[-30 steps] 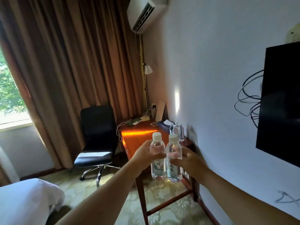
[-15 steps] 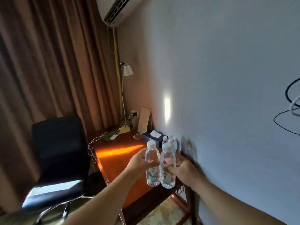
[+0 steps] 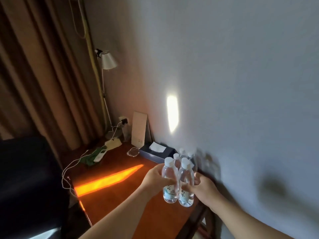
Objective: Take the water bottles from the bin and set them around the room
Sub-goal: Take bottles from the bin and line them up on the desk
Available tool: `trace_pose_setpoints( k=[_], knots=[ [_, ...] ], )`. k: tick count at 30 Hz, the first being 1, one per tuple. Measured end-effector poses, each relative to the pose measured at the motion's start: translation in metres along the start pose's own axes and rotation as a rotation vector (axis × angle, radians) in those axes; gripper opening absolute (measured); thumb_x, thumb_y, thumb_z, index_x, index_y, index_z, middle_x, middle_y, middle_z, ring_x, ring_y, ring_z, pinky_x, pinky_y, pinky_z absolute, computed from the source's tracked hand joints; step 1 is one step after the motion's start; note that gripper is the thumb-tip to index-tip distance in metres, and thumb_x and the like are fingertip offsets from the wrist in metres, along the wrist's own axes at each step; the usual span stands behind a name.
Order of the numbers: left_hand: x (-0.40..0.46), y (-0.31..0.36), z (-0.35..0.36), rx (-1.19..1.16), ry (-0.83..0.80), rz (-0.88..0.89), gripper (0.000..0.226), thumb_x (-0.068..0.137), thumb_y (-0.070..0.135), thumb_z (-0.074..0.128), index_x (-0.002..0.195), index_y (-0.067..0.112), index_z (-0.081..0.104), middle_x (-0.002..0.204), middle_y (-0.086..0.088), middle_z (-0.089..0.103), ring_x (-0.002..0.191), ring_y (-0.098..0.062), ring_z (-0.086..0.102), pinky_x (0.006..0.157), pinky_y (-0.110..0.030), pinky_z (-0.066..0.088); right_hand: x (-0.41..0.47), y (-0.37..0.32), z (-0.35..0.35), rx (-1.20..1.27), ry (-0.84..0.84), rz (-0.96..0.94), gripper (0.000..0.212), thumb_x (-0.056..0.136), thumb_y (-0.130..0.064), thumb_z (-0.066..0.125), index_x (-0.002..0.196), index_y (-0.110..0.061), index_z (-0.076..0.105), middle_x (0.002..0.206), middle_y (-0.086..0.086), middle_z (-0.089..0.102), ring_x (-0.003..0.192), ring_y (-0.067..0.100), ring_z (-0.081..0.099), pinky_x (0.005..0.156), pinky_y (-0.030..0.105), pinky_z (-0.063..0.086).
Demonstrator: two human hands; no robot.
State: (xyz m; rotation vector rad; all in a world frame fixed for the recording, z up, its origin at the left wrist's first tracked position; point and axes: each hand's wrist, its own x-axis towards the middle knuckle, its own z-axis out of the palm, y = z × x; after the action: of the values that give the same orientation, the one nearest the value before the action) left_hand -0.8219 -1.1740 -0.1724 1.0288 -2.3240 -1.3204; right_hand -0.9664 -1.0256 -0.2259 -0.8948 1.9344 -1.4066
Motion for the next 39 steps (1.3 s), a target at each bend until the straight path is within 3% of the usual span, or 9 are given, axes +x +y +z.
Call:
trace_pose_setpoints(
  k=[5, 10, 15, 18, 21, 26, 33, 37, 39],
  knots=[
    [0.077, -0.028, -0.003, 0.07, -0.07, -0.045, 0.053, 0.052, 0.051, 0.09, 0.088, 0.064, 0.054, 0.087, 0.035, 0.063, 0.08, 0.012, 0.061, 0.065, -0.011, 0.044, 0.064, 0.026, 0.015, -0.036, 0.123, 0.084, 0.055, 0.056, -0.045, 0.091, 0.1, -0.021, 0.069, 0.09, -0.008, 0.07, 0.077, -0.006, 0.068, 0.061, 0.01, 0.046],
    [0.13, -0.055, 0.005, 0.098, -0.105, -0.034, 0.059, 0.057, 0.05, 0.09, 0.1, 0.064, 0.051, 0.087, 0.039, 0.058, 0.082, 0.012, 0.058, 0.062, -0.009, 0.04, 0.103, 0.045, 0.03, -0.058, 0.125, 0.177, 0.036, 0.063, -0.036, 0.092, 0.09, -0.036, 0.068, 0.087, -0.029, 0.071, 0.079, -0.016, 0.065, 0.055, 0.004, 0.047],
    [0.173, -0.089, 0.011, 0.119, -0.211, -0.008, 0.07, 0.059, 0.044, 0.09, 0.118, 0.055, 0.055, 0.089, 0.039, 0.059, 0.082, 0.016, 0.057, 0.063, -0.006, 0.038, 0.118, 0.061, 0.061, -0.077, 0.242, 0.261, 0.039, 0.066, -0.02, 0.09, 0.089, -0.037, 0.064, 0.093, -0.016, 0.066, 0.08, -0.013, 0.064, 0.059, 0.001, 0.044],
    [0.196, -0.11, 0.015, 0.1, -0.292, 0.016, 0.073, 0.059, 0.041, 0.09, 0.12, 0.057, 0.053, 0.089, 0.042, 0.059, 0.08, 0.019, 0.057, 0.059, -0.003, 0.039, 0.123, 0.066, 0.079, -0.114, 0.313, 0.309, 0.041, 0.069, -0.022, 0.086, 0.1, -0.036, 0.063, 0.103, -0.017, 0.064, 0.086, -0.006, 0.064, 0.061, 0.003, 0.045],
    [0.216, -0.13, 0.02, 0.076, -0.386, 0.021, 0.078, 0.059, 0.036, 0.09, 0.128, 0.048, 0.056, 0.108, 0.029, 0.068, 0.095, 0.006, 0.065, 0.076, -0.014, 0.051, 0.128, 0.069, 0.095, -0.144, 0.397, 0.374, 0.049, 0.069, -0.018, 0.084, 0.112, -0.03, 0.063, 0.109, -0.012, 0.066, 0.092, -0.002, 0.064, 0.068, 0.009, 0.045],
    [0.241, -0.146, 0.028, 0.06, -0.462, 0.071, 0.069, 0.06, 0.028, 0.089, 0.119, 0.044, 0.058, 0.098, 0.03, 0.067, 0.087, 0.013, 0.061, 0.067, -0.009, 0.044, 0.142, 0.067, 0.11, -0.187, 0.527, 0.456, 0.051, 0.073, -0.013, 0.083, 0.119, -0.02, 0.064, 0.113, -0.004, 0.069, 0.101, 0.015, 0.067, 0.091, 0.038, 0.056],
    [0.265, -0.149, 0.03, 0.107, -0.558, 0.097, 0.077, 0.065, 0.031, 0.089, 0.129, 0.031, 0.047, 0.111, 0.012, 0.065, 0.093, -0.006, 0.065, 0.074, -0.02, 0.051, 0.147, 0.069, 0.121, -0.159, 0.59, 0.505, 0.057, 0.074, -0.013, 0.085, 0.124, -0.021, 0.059, 0.117, -0.007, 0.07, 0.105, 0.014, 0.067, 0.09, 0.033, 0.054],
    [0.266, -0.15, 0.03, 0.148, -0.598, 0.07, 0.09, 0.061, 0.032, 0.093, 0.137, 0.023, 0.045, 0.123, 0.006, 0.059, 0.103, -0.013, 0.063, 0.09, -0.031, 0.054, 0.145, 0.066, 0.118, -0.155, 0.581, 0.523, 0.062, 0.071, -0.013, 0.085, 0.122, -0.029, 0.054, 0.115, -0.01, 0.069, 0.109, 0.013, 0.067, 0.094, 0.038, 0.056],
    [0.266, -0.146, 0.026, 0.188, -0.621, 0.075, 0.101, 0.058, 0.032, 0.094, 0.143, 0.02, 0.04, 0.129, 0.002, 0.054, 0.108, -0.018, 0.061, 0.095, -0.037, 0.054, 0.144, 0.062, 0.116, -0.167, 0.571, 0.53, 0.062, 0.072, -0.016, 0.085, 0.12, -0.032, 0.05, 0.113, -0.013, 0.067, 0.113, 0.015, 0.065, 0.089, 0.032, 0.056]
  ],
)
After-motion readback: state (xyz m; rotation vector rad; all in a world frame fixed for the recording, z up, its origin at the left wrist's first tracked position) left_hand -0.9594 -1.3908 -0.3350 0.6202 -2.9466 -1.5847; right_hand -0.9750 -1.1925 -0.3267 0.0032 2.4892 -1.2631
